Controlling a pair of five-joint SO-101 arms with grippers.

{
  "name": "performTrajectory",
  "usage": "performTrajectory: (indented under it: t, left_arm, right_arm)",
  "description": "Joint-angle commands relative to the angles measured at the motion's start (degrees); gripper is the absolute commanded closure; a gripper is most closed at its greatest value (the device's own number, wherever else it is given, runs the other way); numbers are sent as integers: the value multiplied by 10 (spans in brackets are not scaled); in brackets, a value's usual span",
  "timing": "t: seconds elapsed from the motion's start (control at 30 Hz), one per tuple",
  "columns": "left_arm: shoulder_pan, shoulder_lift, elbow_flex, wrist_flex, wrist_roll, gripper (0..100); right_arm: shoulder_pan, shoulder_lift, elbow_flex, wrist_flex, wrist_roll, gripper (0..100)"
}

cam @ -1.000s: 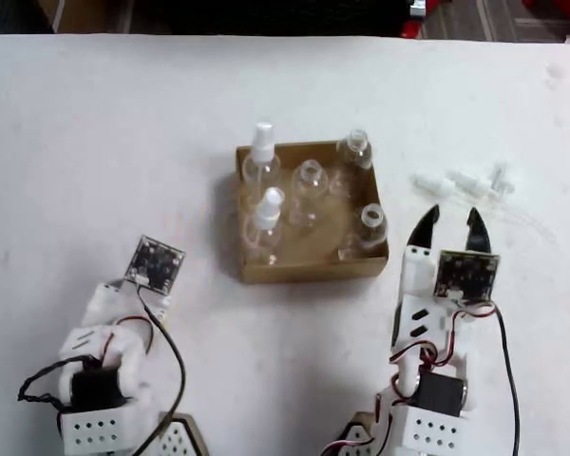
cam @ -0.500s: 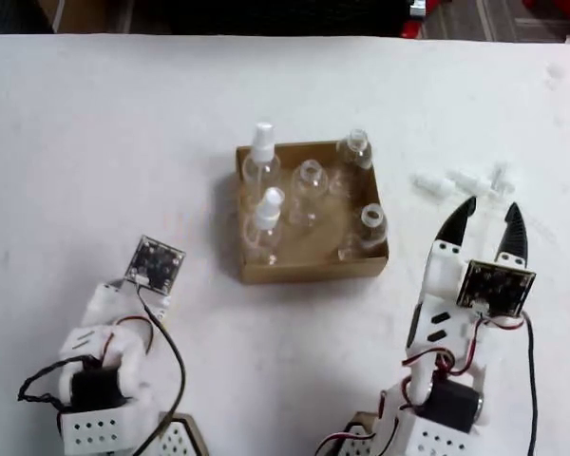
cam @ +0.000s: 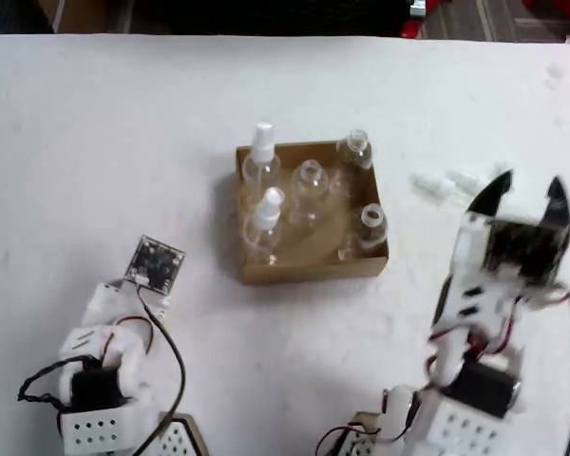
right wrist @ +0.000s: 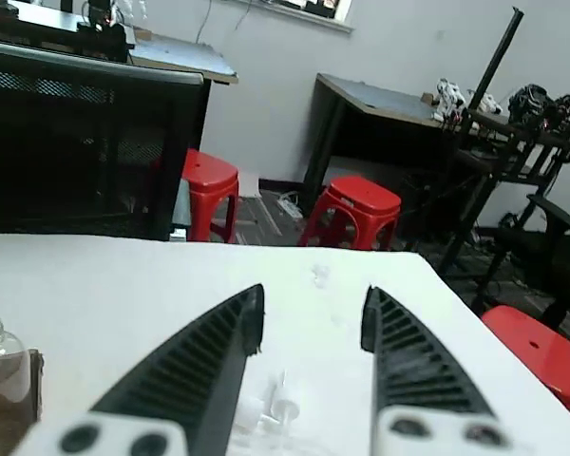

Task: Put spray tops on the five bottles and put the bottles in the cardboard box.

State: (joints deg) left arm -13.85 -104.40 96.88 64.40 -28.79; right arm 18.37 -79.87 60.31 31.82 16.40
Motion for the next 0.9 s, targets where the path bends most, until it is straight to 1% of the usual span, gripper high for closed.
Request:
performTrajectory:
  t: [0.0, 0.07, 0.2, 0.33, 0.47, 0.6, 0.77, 0.87]
  left_arm:
    - [-7, -3, 1, -6, -4, 860]
    - [-7, -3, 1, -6, -4, 860]
    - [-7, -3, 1, -6, -4, 860]
    - [-7, -3, 1, -6, -4, 860]
    - [-7, -3, 1, -6, -4, 860]
    - [-7, -3, 1, -6, -5, 860]
    - [-7, -3, 1, -6, -5, 860]
    - [-7, -3, 1, -6, -5, 860]
  right_arm:
    - [21, 201, -166, 24, 11, 850]
    - [28, 293, -236, 41, 25, 850]
    - [34, 487, -388, 95, 88, 850]
    - [36, 684, -545, 186, 172, 850]
    - [25, 864, -707, 288, 230, 850]
    - [7, 1011, -864, 385, 295, 850]
    - [-31, 1152, -1026, 494, 389, 850]
    - [-43, 1213, -1110, 533, 404, 846]
